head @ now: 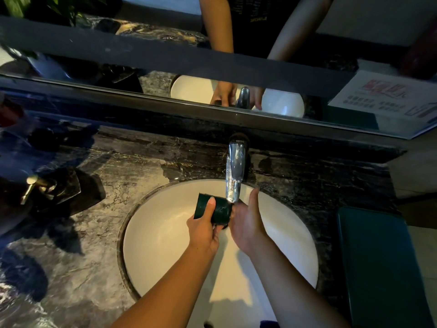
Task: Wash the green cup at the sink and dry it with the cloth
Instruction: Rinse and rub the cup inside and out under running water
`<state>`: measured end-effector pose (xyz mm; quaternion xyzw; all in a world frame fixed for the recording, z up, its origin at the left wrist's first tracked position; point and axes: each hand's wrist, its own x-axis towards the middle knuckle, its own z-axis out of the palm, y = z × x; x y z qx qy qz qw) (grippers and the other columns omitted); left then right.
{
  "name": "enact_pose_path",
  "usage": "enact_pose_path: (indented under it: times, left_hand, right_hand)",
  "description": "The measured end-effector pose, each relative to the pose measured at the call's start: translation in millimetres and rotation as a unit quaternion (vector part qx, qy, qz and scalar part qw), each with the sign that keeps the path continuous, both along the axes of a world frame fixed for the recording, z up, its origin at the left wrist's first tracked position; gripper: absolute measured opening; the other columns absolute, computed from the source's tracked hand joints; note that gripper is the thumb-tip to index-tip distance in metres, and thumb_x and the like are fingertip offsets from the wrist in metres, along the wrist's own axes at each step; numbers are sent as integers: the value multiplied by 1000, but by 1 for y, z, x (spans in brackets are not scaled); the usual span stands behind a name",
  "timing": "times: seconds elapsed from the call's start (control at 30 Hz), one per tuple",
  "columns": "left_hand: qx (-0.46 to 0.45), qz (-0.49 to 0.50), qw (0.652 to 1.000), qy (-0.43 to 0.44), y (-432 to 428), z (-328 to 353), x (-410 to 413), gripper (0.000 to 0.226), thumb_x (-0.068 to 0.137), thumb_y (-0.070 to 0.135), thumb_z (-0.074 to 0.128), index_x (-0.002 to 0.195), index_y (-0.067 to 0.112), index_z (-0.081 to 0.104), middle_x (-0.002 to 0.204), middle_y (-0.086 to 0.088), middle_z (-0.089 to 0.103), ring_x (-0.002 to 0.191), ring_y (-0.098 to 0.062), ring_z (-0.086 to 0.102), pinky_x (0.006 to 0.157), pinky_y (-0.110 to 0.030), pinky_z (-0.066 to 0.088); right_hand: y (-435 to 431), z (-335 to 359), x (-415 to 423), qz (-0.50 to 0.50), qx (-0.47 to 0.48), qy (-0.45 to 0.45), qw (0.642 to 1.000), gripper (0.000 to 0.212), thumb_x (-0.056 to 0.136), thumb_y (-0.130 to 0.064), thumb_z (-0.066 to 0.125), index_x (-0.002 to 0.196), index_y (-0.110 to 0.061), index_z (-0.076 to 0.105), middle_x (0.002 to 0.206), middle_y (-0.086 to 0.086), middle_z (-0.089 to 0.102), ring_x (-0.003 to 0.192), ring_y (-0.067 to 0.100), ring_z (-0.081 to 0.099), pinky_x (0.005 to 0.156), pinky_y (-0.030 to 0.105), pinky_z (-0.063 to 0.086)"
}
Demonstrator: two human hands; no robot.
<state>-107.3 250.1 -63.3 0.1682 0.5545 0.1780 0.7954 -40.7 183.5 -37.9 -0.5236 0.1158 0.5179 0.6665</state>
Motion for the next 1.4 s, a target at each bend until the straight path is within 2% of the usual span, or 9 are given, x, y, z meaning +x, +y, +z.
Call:
enact_pose_path:
  times: [0.1,0.23,0.47,0.6,0.73,0.9,1.2,1.3,1.4]
  left_hand:
    - [-1,3,1000,-7,1,2,4,42,89,16,74,121,-9,62,113,-27,71,94,-35,72,72,-41,62]
    - [4,13,1000,-7,12,1,6,30,89,17,74,110,-2,64,100,-20,73,83,-28,72,70,-39,62]
    - [53,-46,997,-15,4,3,5,25,88,13,74,107,-2,67,100,-23,73,88,-32,73,68,-38,64]
    - [94,-55,994,-7,10,-3,1,44,87,9,76,124,-7,56,120,-32,65,105,-36,68,93,-55,57]
    - [153,-134,979,16,17,-9,-8,61,82,9,81,129,14,41,124,-15,57,108,-27,63,90,-50,58]
    - [286,-329,900,7,24,-16,-14,68,75,1,84,126,27,47,120,-2,60,95,-6,69,68,-17,57]
    - [502,-474,724,8,38,-7,-7,80,63,12,92,130,29,52,122,0,58,114,-21,55,99,-39,49]
    - [516,-475,713,-13,45,-4,-9,79,61,16,93,129,28,54,119,6,65,110,-13,62,92,-29,53]
    - [467,-467,750,-26,48,-1,-15,78,63,11,91,125,34,50,113,20,65,107,-2,62,82,-14,52]
  right_hand:
    - [0,-3,-8,19,-25,12,999,98,87,-83,12,152,-20,48,152,13,56,148,28,40,129,50,15]
    - [1,4,-26,24,-7,11,1000,108,74,-86,21,159,-22,37,163,8,42,156,23,24,130,49,6]
    - [-2,-1,-8,-22,8,39,999,93,93,-79,11,153,-18,46,152,14,55,150,28,38,129,48,13]
    - [-9,-6,-18,-36,40,82,995,94,93,-80,13,149,-14,52,150,13,58,150,24,38,130,42,11]
    - [-31,-4,-9,-63,31,96,993,96,95,-78,17,151,-6,44,149,11,57,144,25,45,121,41,24]
    - [-51,-4,2,24,-103,-88,990,48,106,-42,47,146,-17,52,147,2,59,135,19,54,118,43,38]
    - [-36,-1,28,159,-169,-270,935,28,104,-12,50,129,-24,57,123,4,64,110,16,61,94,33,53]
    - [-33,-4,33,127,-145,-215,957,34,103,-15,56,137,-17,54,128,14,65,104,17,66,76,28,58]
    - [-32,-10,35,191,-90,-198,957,49,92,-34,68,139,-24,56,135,6,66,119,18,65,98,41,56]
